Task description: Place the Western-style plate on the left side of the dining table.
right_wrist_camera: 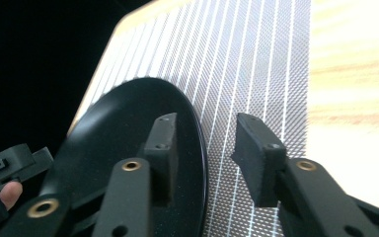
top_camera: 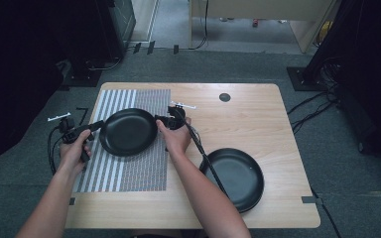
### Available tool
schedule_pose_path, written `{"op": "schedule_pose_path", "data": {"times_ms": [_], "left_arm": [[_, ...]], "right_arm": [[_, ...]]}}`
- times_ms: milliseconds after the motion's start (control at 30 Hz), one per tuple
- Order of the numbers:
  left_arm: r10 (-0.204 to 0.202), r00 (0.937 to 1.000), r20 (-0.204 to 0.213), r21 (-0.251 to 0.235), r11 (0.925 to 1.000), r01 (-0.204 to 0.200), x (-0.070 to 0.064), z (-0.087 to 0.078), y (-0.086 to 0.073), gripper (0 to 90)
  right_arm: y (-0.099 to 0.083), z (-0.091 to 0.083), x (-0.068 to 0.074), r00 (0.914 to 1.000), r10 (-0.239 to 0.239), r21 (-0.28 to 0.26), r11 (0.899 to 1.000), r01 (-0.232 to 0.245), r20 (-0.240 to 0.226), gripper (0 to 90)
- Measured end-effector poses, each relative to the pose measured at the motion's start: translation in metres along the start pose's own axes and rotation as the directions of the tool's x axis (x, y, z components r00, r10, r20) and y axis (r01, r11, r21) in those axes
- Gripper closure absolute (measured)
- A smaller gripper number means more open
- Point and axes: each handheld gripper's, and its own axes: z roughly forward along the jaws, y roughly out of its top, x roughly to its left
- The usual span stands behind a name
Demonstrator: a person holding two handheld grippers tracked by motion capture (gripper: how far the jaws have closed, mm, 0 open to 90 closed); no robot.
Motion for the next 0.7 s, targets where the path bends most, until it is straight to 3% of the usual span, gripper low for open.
{"op": "schedule_pose_path", "data": {"times_ms": [33, 67, 100, 133, 167, 200, 233, 267, 300, 367, 400, 467, 600, 667, 700], "left_arm": [[0.000, 1.0000, 0.000, 0.000, 1.0000, 0.000, 0.000, 0.000, 0.000, 39.8], [0.022, 0.9998, -0.004, -0.007, 0.9997, -0.022, -0.003, -0.003, -0.001, 39.8], [0.052, 0.9985, -0.019, -0.023, 0.9984, -0.052, -0.006, -0.005, -0.002, 38.6], [0.105, 0.9929, -0.056, -0.040, 0.9934, -0.107, -0.013, -0.010, -0.005, 37.3], [0.105, 0.9929, -0.056, -0.040, 0.9934, -0.107, -0.013, -0.010, -0.005, 35.4], [0.161, 0.9833, -0.084, -0.044, 0.9852, -0.165, -0.022, -0.014, -0.007, 31.9], [0.161, 0.9833, -0.084, -0.044, 0.9852, -0.165, -0.022, -0.014, -0.007, 29.6], [0.197, 0.9750, -0.104, -0.049, 0.9781, -0.203, -0.030, -0.019, -0.010, 26.6], [0.211, 0.9713, -0.110, -0.048, 0.9750, -0.217, -0.035, -0.022, -0.013, 24.6], [0.220, 0.9685, -0.115, -0.040, 0.9732, -0.226, -0.038, -0.024, -0.014, 21.1], [0.245, 0.9601, -0.134, -0.021, 0.9679, -0.250, -0.042, -0.027, -0.017, 19.2], [0.303, 0.9373, -0.172, 0.000, 0.9515, -0.308, -0.051, -0.033, -0.026, 15.9], [0.324, 0.9318, -0.164, -0.010, 0.9440, -0.330, -0.058, -0.041, -0.035, 11.2], [0.358, 0.9239, -0.134, -0.028, 0.9305, -0.365, -0.067, -0.049, -0.046, 8.7], [0.358, 0.9239, -0.134, -0.028, 0.9305, -0.365, -0.067, -0.049, -0.046, 7.8]], "right_arm": [[0.001, -0.002, 0.000, 0.9995, -0.029, -0.007, 1.000, 0.029, 0.014, 56.2], [0.001, -0.002, 0.000, 0.9995, -0.029, -0.007, 1.000, 0.029, 0.014, 56.2], [0.003, -0.009, 0.001, 0.9945, -0.097, -0.020, 0.995, 0.098, 0.038, 50.1], [0.004, -0.012, 0.001, 0.9921, -0.113, -0.019, 0.993, 0.114, 0.055, 49.1], [0.004, -0.012, 0.001, 0.9921, -0.113, -0.019, 0.993, 0.114, 0.055, 49.1], [0.006, -0.021, 0.000, 0.9886, -0.140, -0.013, 0.990, 0.141, 0.055, 46.0], [0.006, -0.021, 0.000, 0.9886, -0.140, -0.013, 0.990, 0.141, 0.055, 46.0], [0.007, -0.032, -0.001, 0.9883, -0.149, -0.023, 0.988, 0.150, 0.030, 43.5], [0.007, -0.036, -0.001, 0.9871, -0.159, -0.019, 0.987, 0.159, 0.020, 42.4], [0.008, -0.043, -0.002, 0.9823, -0.187, -0.014, 0.982, 0.187, 0.000, 40.3], [0.008, -0.056, -0.004, 0.9742, -0.223, -0.011, 0.975, 0.223, -0.032, 37.8], [0.007, -0.067, -0.006, 0.9665, -0.252, -0.011, 0.968, 0.252, -0.049, 37.1], [0.006, -0.084, -0.010, 0.9573, -0.280, -0.017, 0.960, 0.279, -0.073, 35.4], [0.004, -0.101, -0.016, 0.9529, -0.292, -0.027, 0.957, 0.290, -0.084, 34.7], [0.004, -0.101, -0.016, 0.9529, -0.292, -0.027, 0.957, 0.290, -0.084, 34.7]]}}
